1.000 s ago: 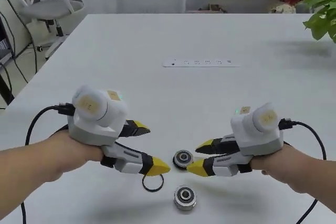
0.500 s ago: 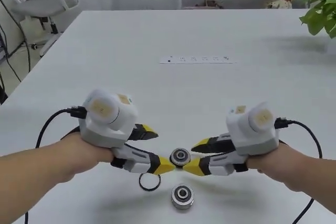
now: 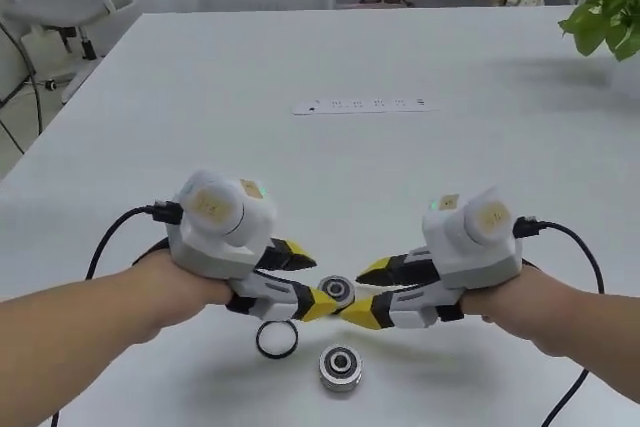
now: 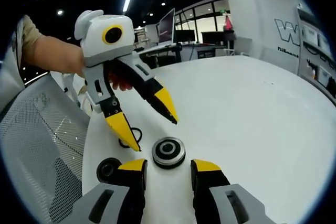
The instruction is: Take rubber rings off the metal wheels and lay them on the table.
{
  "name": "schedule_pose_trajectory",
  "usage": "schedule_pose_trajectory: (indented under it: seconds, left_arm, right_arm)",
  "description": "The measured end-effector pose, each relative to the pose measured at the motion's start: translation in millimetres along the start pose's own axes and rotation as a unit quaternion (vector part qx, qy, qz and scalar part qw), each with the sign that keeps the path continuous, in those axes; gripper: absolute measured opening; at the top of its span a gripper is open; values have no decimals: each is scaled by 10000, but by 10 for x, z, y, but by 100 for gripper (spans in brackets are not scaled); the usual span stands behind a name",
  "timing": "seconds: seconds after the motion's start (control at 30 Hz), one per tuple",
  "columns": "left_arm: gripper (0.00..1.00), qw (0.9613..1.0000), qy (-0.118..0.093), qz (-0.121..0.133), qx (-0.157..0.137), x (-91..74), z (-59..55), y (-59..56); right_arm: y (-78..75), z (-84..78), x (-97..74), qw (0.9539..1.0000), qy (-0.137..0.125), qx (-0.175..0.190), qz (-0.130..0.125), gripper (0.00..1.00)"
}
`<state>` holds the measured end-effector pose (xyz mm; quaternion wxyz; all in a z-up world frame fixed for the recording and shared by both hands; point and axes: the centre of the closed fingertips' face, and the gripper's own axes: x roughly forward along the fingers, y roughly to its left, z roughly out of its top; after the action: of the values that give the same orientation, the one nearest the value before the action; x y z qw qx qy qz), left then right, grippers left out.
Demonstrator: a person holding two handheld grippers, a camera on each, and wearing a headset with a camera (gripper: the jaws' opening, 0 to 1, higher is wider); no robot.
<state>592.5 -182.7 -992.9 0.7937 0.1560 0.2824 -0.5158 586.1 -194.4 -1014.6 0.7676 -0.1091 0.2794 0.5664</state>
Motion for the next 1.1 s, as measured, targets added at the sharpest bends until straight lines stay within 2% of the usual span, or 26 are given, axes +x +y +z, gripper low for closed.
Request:
schedule_pose_trajectory:
  seconds: [0.27,0.47,0.6,0.87,1.1]
  left_arm:
    - [29,9999,55,-94,71,107,1,-55]
    - [24,9999,77,-58,97,155,-7,-37]
    - [17,9998,129,-27,126,167,-39,-23]
    - [14,9999,40,75,55,169,-30,5]
    - [14,9998,-19,178,5,171,-28,8]
  right_arm:
    - [0,-6,-3,10000,-12,5,-2,32]
    - [-8,-22,-7,10000,-5,15,-11,32]
    - [-9,-26,-3,10000,-7,18,-8,32]
    - [-12,-9,19,10000,-50,22,-9,31]
    - [31,28,112,10000,-39,-84,1,31]
